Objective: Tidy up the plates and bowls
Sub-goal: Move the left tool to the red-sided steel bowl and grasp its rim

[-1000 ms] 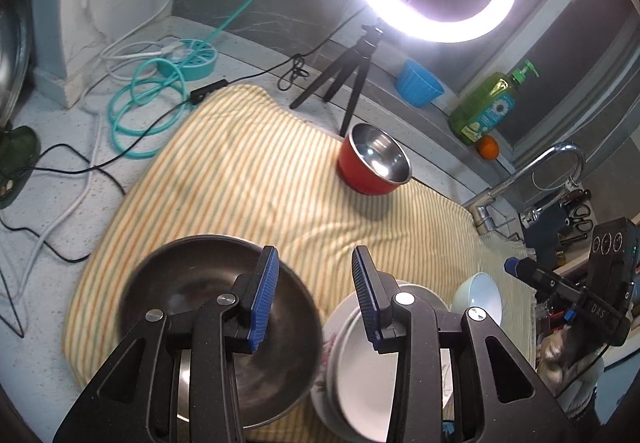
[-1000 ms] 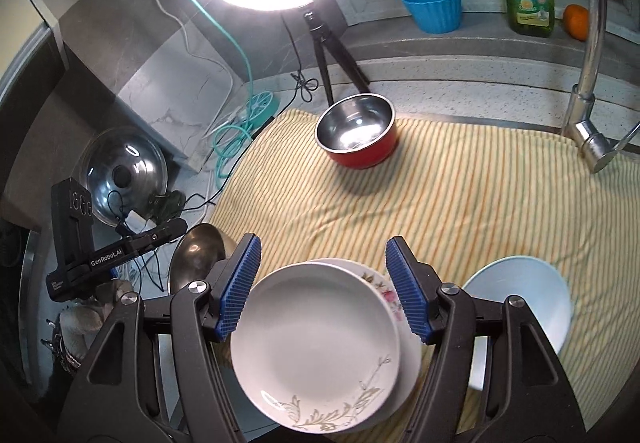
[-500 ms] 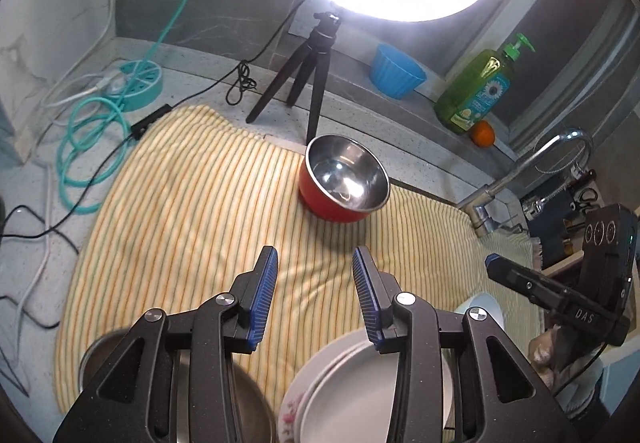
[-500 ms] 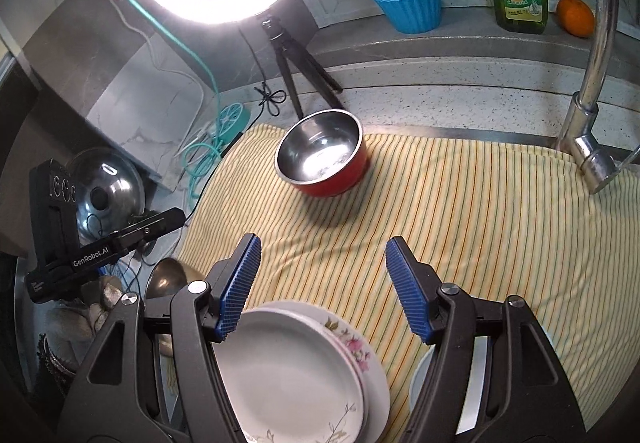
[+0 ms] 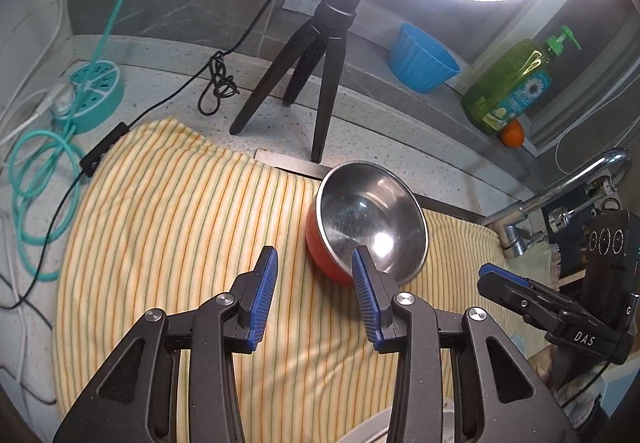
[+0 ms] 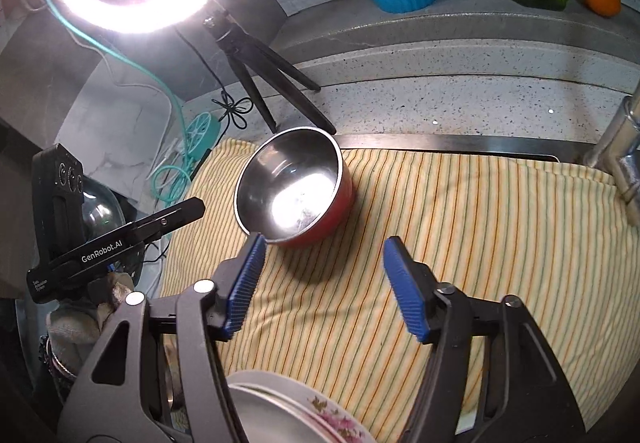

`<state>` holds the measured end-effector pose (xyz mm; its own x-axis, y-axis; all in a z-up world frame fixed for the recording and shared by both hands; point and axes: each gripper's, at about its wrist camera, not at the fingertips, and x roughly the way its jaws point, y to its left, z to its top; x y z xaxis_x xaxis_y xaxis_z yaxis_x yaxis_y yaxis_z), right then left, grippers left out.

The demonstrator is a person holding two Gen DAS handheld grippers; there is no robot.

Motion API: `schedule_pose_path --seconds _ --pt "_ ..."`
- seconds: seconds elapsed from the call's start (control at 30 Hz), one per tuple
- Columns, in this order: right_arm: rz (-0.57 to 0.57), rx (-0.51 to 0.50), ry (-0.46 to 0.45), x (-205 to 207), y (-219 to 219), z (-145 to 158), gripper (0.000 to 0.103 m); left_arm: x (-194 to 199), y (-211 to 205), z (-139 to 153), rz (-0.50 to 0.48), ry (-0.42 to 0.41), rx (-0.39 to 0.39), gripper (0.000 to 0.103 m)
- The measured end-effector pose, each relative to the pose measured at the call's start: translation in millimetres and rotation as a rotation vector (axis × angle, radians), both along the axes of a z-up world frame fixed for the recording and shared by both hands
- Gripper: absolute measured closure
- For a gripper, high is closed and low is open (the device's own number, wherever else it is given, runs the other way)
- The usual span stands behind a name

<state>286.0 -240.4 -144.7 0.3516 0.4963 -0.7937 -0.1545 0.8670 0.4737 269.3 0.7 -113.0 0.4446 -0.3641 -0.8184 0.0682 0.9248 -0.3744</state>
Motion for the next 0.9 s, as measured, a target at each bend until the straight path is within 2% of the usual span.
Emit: schedule_pose_path --seconds 0.23,0.33,0.5,0.6,0.73,0.9 --pt "-0.004 0.007 0.036 21 7 -17 0.049 27 0 -18 -0.001 0.045 -0.012 0.066" --pt "-0.004 0.010 0.047 28 8 -22 0.053 33 -2 -22 -0.010 0.054 -0.007 0.066" --pt "-0.009 0.009 0.058 37 11 -30 0.054 39 -6 -29 -0.024 0.072 -0.008 0.069" --pt "-0.010 0.008 0.068 43 14 -35 0.059 43 -8 -33 -0.029 0.084 -0.012 0.069" --pt "-0.009 0.007 0.081 49 16 -41 0.068 46 -9 -37 -0.035 0.095 -0.021 0.079" --pt "-0.004 0.012 0.095 51 19 -46 0.073 48 -13 -39 -0.055 0.097 -0.020 0.083"
